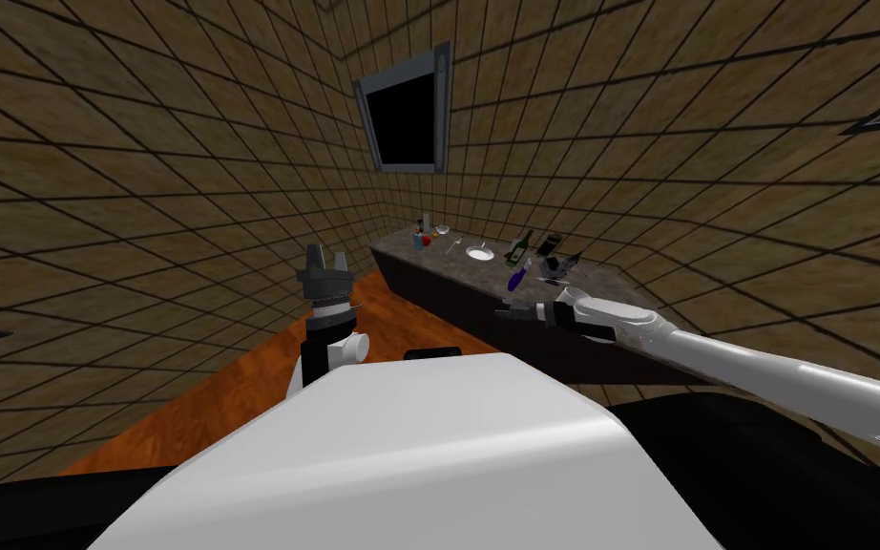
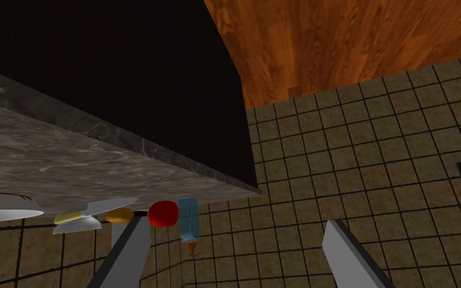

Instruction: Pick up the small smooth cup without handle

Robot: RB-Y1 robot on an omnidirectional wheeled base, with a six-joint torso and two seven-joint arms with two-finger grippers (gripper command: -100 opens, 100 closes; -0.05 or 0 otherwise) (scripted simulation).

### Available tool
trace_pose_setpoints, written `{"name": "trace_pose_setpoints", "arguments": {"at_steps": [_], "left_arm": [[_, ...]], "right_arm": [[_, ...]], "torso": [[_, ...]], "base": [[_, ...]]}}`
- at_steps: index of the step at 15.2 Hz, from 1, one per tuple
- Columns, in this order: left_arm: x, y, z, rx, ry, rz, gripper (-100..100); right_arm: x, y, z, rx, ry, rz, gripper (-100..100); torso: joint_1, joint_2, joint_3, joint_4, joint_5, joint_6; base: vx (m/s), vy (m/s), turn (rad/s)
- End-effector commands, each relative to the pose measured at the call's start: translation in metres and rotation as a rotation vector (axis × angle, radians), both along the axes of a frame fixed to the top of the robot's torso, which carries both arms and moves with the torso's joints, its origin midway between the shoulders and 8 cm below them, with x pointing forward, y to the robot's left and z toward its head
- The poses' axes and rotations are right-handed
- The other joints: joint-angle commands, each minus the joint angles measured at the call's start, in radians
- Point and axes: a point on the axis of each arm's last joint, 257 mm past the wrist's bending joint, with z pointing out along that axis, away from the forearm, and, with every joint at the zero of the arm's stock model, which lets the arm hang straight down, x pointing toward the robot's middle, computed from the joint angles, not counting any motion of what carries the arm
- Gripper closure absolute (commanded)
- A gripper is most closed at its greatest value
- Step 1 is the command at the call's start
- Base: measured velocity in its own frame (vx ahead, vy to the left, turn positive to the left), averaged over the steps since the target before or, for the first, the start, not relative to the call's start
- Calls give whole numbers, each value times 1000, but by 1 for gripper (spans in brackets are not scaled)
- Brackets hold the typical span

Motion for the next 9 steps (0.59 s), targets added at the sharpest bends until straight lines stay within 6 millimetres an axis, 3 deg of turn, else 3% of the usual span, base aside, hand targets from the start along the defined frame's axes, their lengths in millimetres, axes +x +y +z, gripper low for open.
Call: {"name": "trace_pose_setpoints", "arguments": {"at_steps": [1,2,3,5,6,9], "left_arm": [[0,0,0,0,0,0,0],[0,0,0,0,0,0,0],[0,0,0,0,0,0,0],[0,0,0,0,0,0,0],[0,0,0,0,0,0,0],[0,0,0,0,0,0,0]], "right_arm": [[-4,-22,-5,-86,11,22,-100],[-3,-25,-3,-102,13,29,-100],[-5,-41,-8,-164,19,40,-100],[-5,-46,-6,-187,23,51,-100],[-6,-65,-8,-260,30,67,-100],[-6,-89,-6,-353,40,93,-100]], "torso": [[0,0,0,0,0,0],[0,0,0,0,0,0],[-1,0,0,0,0,0],[-3,-1,-1,0,0,0],[-2,-1,0,0,-1,0],[-4,-1,-1,0,-1,0]], "base": [[40,-27,-20],[45,-34,-30],[56,-56,-48],[56,-54,-22],[52,-60,-30],[65,-75,-47]]}}
